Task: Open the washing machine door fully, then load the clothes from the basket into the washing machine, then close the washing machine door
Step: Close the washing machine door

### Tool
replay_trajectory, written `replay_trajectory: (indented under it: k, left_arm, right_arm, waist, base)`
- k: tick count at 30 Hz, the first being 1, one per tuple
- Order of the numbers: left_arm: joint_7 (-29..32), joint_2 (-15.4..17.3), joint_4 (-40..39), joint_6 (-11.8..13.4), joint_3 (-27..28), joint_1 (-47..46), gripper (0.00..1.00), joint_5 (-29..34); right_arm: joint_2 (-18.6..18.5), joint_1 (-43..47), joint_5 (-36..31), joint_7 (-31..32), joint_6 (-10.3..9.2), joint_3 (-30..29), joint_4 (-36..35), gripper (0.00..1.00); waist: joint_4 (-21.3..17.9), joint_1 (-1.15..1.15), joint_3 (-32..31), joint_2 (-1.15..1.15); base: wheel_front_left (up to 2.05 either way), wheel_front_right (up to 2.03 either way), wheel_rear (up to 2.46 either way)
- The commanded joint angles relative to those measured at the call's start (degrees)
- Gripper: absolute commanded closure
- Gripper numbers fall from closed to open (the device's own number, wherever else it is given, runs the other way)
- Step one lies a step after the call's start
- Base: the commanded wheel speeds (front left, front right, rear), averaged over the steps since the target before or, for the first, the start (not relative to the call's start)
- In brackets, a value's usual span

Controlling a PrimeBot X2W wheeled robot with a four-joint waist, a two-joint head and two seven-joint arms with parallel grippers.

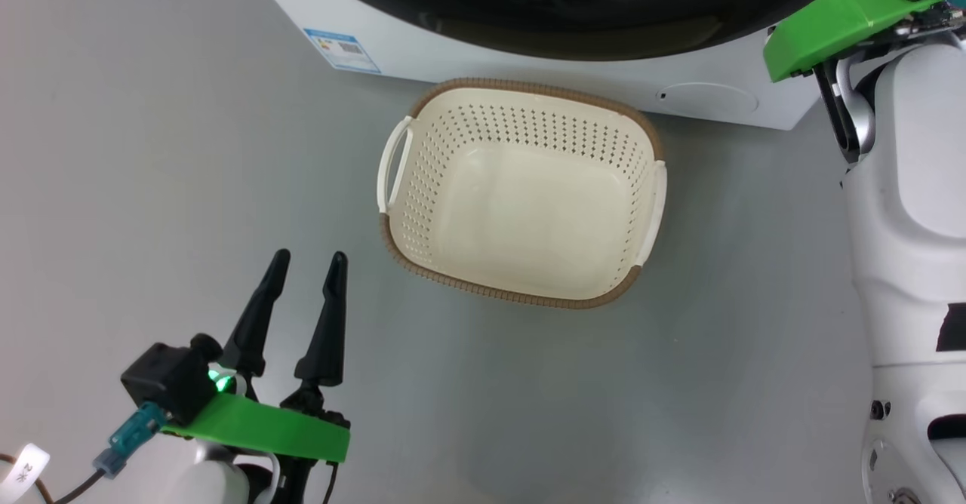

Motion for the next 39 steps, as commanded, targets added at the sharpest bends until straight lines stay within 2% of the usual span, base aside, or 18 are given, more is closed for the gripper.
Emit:
replay_trajectory:
  k: [1, 11, 12, 15, 18, 19, 21, 22, 29, 39]
  left_arm:
    - [-0.36, 1.2, -1.51, -0.09, 2.36, 0.71, 0.0, -0.33]
    - [-0.36, 1.38, 1.41, -0.09, 4.1, 3.2, 0.0, -2.52]
    - [-0.36, 1.55, 2.09, -0.09, 4.26, 3.6, 0.0, -2.34]
    - [-0.36, 1.81, 4.62, -0.09, 5.09, 4.93, 0.0, -1.85]
    - [-0.36, 1.99, 6.77, -0.09, 4.81, 6.3, 0.0, -2.51]
    - [-0.36, 2.19, 7.44, -0.09, 4.97, 6.63, 0.0, -2.25]
    - [-0.36, 2.31, 8.39, -0.09, 4.88, 7.33, 0.0, -2.12]
    - [-0.36, 2.3, 8.67, -0.09, 4.9, 7.71, 0.0, -2.25]
    - [-0.36, 2.19, 9.83, -0.09, 5.83, 10.42, 0.0, -2.38]
    - [-0.36, 0.79, 8.83, -0.09, 8.56, 13.44, 0.0, 2.64]
  right_arm:
    - [1.53, 1.19, 0.98, -0.2, -0.41, 1.42, -2.14, 1.0]
    - [2.04, 12.91, 8.47, -0.2, -0.41, 7.74, -7.93, 1.0]
    - [1.96, 14.56, 9.1, -0.2, -0.41, 8.08, -8.58, 0.96]
    - [1.8, 19.72, 10.72, -0.2, -0.41, 8.57, -10.68, 0.67]
    - [1.47, 24.94, 11.68, -0.2, -0.41, 8.61, -12.3, 0.52]
    - [1.49, 26.71, 12.0, -0.2, -0.41, 8.54, -12.74, 0.43]
    - [1.53, 30.03, 12.66, -0.2, -0.41, 8.28, -13.68, 0.06]
    - [1.6, 31.64, 13.06, -0.2, -0.41, 7.93, -14.17, 0.0]
    - [2.02, 40.09, 14.36, -0.2, -0.41, 5.84, -16.41, 0.0]
    - [3.02, 51.2, 15.02, -0.2, -0.41, 2.06, -21.06, 0.0]
  waist:
    - [-1.07, 0.0, -1.24, 0.0]
    - [-5.79, 0.0, -8.13, 0.0]
    - [-6.37, 0.0, -9.06, 0.0]
    - [-8.15, 0.0, -12.05, 0.0]
    - [-9.98, 0.0, -14.95, 0.0]
    - [-10.55, 0.0, -15.89, 0.0]
    - [-11.65, 0.0, -17.68, 0.0]
    - [-12.18, 0.0, -18.53, 0.0]
    - [-15.13, 0.0, -22.45, 0.0]
    - [-18.28, 0.0, -25.71, 0.0]
  base:
    - [0.0, 0.0, 0.0]
    - [0.0, 0.0, 0.0]
    - [0.0, 0.0, 0.0]
    - [0.0, 0.0, 0.0]
    - [0.0, 0.0, 0.0]
    - [0.0, 0.0, 0.0]
    - [0.0, 0.0, 0.0]
    - [0.0, 0.0, 0.0]
    - [0.0, 0.0, 0.0]
    - [0.0, 0.0, 0.0]
